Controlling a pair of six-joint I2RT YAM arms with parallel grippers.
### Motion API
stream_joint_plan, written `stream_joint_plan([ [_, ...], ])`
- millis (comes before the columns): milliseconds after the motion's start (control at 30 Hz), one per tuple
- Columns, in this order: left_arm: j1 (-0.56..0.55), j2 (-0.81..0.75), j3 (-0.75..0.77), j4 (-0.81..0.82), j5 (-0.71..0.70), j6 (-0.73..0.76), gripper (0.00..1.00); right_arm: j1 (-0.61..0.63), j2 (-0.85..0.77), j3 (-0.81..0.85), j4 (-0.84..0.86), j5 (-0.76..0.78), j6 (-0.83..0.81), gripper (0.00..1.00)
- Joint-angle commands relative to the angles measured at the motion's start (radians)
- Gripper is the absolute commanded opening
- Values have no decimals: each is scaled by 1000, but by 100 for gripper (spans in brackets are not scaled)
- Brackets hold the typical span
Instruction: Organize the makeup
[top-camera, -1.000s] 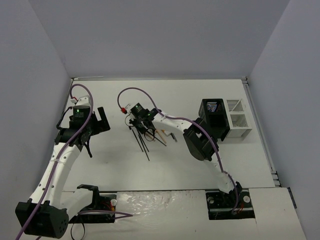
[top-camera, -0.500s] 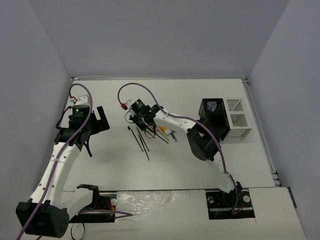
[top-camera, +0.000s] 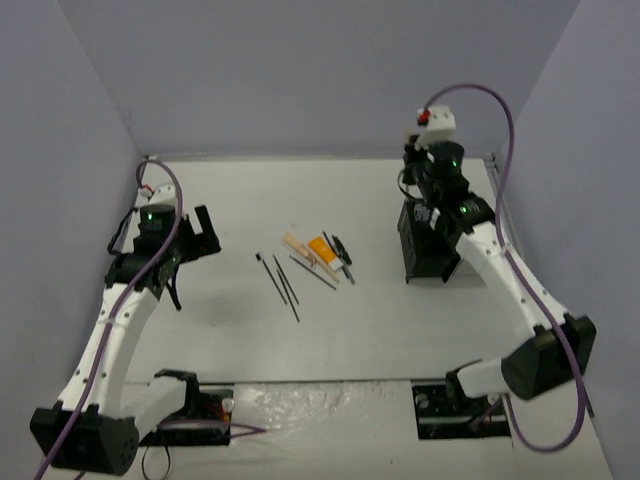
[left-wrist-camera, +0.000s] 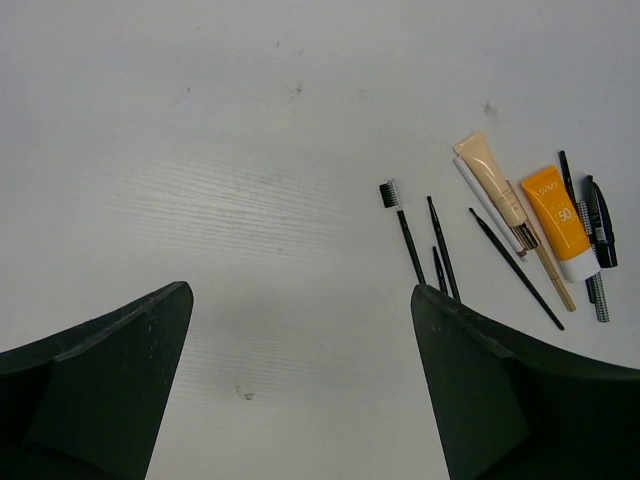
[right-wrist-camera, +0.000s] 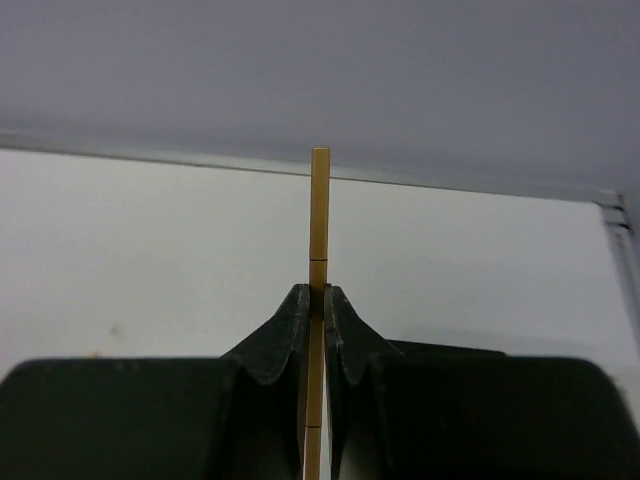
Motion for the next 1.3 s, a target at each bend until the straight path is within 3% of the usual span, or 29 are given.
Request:
stream_joint_plan([
  [0, 8, -1, 22, 70, 27, 35, 89, -162, -92, -189, 278, 76, 51, 0],
  [267, 10, -19, -8, 75, 42, 44, 89, -406, -62, -382, 553, 109, 105, 0],
  [567, 16, -5, -7, 73, 51, 44, 89, -470, 74, -406, 734, 116, 93, 0],
  [967, 31, -8, -15, 69, 37, 38, 89, -483, 174, -422, 797, 63, 114, 2],
  [1067, 32, -12, -17, 70, 35, 35, 89, -482, 145, -452, 802, 64, 125, 12],
  [1267, 37, -16, -18, 76, 42, 33, 89, -469, 22, -421, 637, 10, 125, 49],
])
